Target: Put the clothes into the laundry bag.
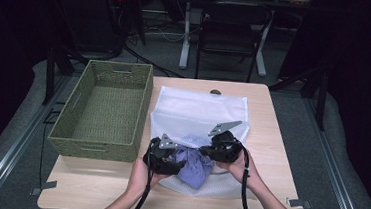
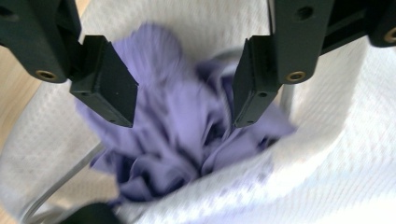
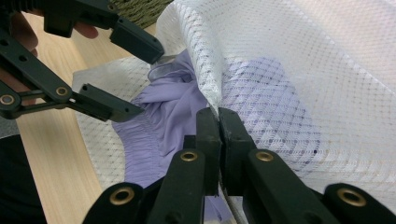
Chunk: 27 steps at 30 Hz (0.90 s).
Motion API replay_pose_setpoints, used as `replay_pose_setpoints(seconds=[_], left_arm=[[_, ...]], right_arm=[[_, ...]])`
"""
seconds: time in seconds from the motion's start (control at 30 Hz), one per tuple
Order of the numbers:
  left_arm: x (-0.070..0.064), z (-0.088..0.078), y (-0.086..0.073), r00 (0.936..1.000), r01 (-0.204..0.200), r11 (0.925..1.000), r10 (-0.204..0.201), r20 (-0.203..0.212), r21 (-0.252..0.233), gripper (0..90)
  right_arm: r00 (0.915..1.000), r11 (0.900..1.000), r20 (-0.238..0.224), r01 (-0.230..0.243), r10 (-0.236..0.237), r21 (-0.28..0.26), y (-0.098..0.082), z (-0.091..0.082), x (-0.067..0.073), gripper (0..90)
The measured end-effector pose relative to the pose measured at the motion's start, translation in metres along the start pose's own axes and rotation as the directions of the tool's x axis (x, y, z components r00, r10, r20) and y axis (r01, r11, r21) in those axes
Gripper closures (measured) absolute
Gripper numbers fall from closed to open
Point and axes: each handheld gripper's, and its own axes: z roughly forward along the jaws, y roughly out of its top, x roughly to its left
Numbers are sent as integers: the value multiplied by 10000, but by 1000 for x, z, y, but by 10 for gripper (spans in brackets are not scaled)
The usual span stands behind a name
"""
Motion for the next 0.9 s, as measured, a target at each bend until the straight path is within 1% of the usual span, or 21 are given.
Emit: replay_pose_setpoints(seconds=[0.07,0.1,0.13,0.17,0.2,0.23,0.27,0.37,0.47,0.53,0.6,0.63,0.67,0.7,0.73,0.77,0.8,0.83,0.9], left_arm=[[3,6,0,9998,174,9998,-175,123,135,397],[2,10,0,9997,155,9996,-161,208,249,420],[1,14,1,9998,142,9994,-147,138,307,425],[-1,18,3,9998,138,9992,-144,158,370,452],[-4,22,4,9999,99,9992,-101,37,395,492],[-5,26,5,10000,14,9993,-13,-33,368,505],[-6,29,6,10000,-15,9995,15,-19,316,564],[-3,37,5,9998,178,9997,-179,60,160,693],[-2,36,6,9999,146,9999,-146,-12,-79,786],[-2,33,6,9998,214,9995,-215,-43,-227,823],[-2,32,8,9995,273,9984,-279,-117,-494,844],[-2,32,9,9991,366,9967,-381,-193,-728,850],[-2,31,11,9989,376,9951,-401,-256,-917,854],[-3,30,13,9990,231,9948,-268,-369,-992,856],[-4,31,14,9987,234,9943,-279,-418,-1037,855],[-3,32,13,9992,120,9960,-154,-379,-889,849],[-2,34,12,9992,165,9965,-195,-358,-825,835],[0,35,11,9994,276,9974,-290,-210,-663,803],[4,33,10,9992,374,9974,-380,-79,-614,718]], right_arm=[[10000,10000,-52,-57,56,-78,1,0,0,883],[10000,9999,-40,-56,56,-100,1,0,0,882],[10000,9999,-57,-75,74,-144,1,0,0,883],[10000,10000,-75,-48,47,-85,1,0,0,883],[10000,10000,-38,-28,28,-82,2,1,1,883],[10000,9999,-60,-23,22,-124,2,1,1,883],[10000,9999,-33,-60,59,-155,3,1,2,883],[9999,9997,-104,-36,34,-227,5,0,2,885],[9999,9998,-140,14,-17,-205,5,-1,2,885],[9998,9997,-173,-44,40,-243,5,-3,2,886],[9997,9993,-222,-57,48,-381,6,-5,1,886],[9997,9991,-254,-60,50,-414,6,-7,1,886],[9996,9985,-278,-106,92,-534,7,-9,2,886],[9994,9982,-324,-115,96,-583,7,-11,1,886],[9994,9978,-327,-166,146,-641,8,-12,2,886],[9994,9978,-308,-165,146,-647,8,-12,2,885],[9993,9983,-342,-143,124,-568,7,-11,1,885],[9993,9986,-330,-185,169,-497,6,-8,0,885],[9996,9993,-198,-203,197,-329,4,-4,-3,885]])
